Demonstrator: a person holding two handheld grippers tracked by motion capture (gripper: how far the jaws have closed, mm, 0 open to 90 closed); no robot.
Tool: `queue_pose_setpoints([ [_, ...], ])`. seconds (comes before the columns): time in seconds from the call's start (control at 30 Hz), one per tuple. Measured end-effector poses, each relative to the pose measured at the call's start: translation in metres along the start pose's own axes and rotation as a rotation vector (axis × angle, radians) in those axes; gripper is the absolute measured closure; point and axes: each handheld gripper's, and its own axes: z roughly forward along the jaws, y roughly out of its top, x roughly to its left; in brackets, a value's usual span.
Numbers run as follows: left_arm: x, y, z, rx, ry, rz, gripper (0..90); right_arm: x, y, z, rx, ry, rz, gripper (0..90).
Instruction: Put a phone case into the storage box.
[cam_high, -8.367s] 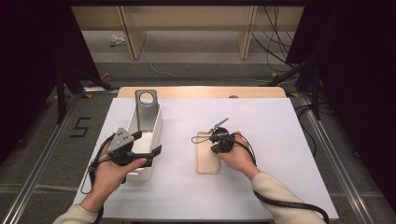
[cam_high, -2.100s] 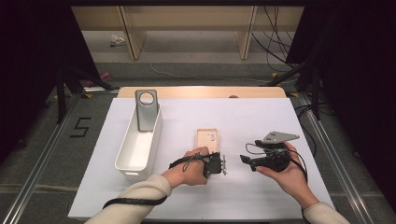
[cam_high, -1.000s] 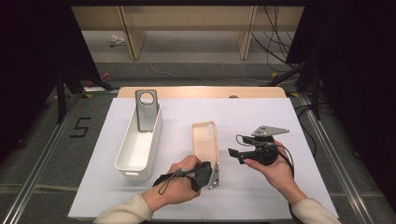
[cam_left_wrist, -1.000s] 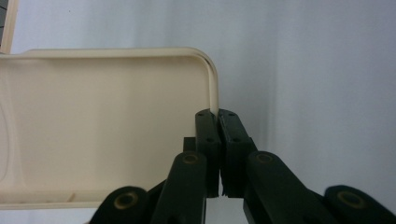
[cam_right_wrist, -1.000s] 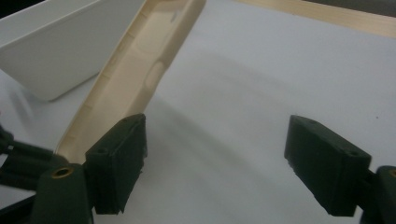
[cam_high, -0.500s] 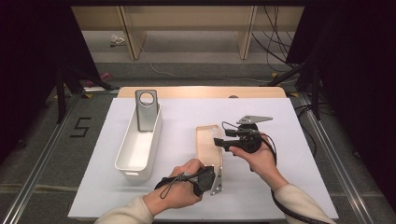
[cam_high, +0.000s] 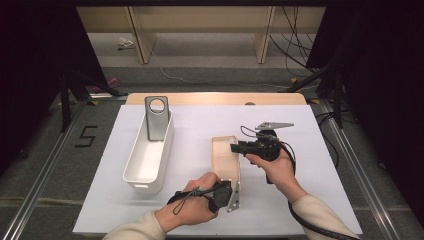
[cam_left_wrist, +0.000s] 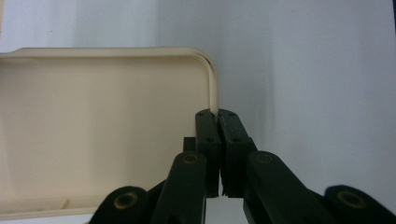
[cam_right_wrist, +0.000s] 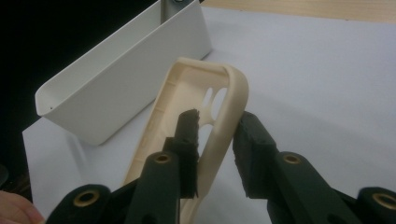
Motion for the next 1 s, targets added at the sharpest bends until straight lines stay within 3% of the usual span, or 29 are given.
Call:
queue_pose_setpoints([
  [0.13,0.0,-0.001,0.003,-0.003,-0.005,-0.001,87.5,0.003,0.001,-0.002,0.013,0.009,0.001,74.6],
  [0.6,0.005,-0.007,0.008,-0.022,-0.002,-0.021,87.1,0.01,0.004,-0.01,-0.028,0.052,0.047,82.3],
  [0.87,0.006,-0.009,0.006,-0.057,-0.014,-0.068,85.3,0.013,0.005,-0.013,-0.042,0.054,0.041,82.5],
  [1.0,0.01,-0.007,-0.002,-0.114,-0.023,-0.111,76.5,0.014,0.006,-0.017,-0.051,0.036,0.025,82.5],
])
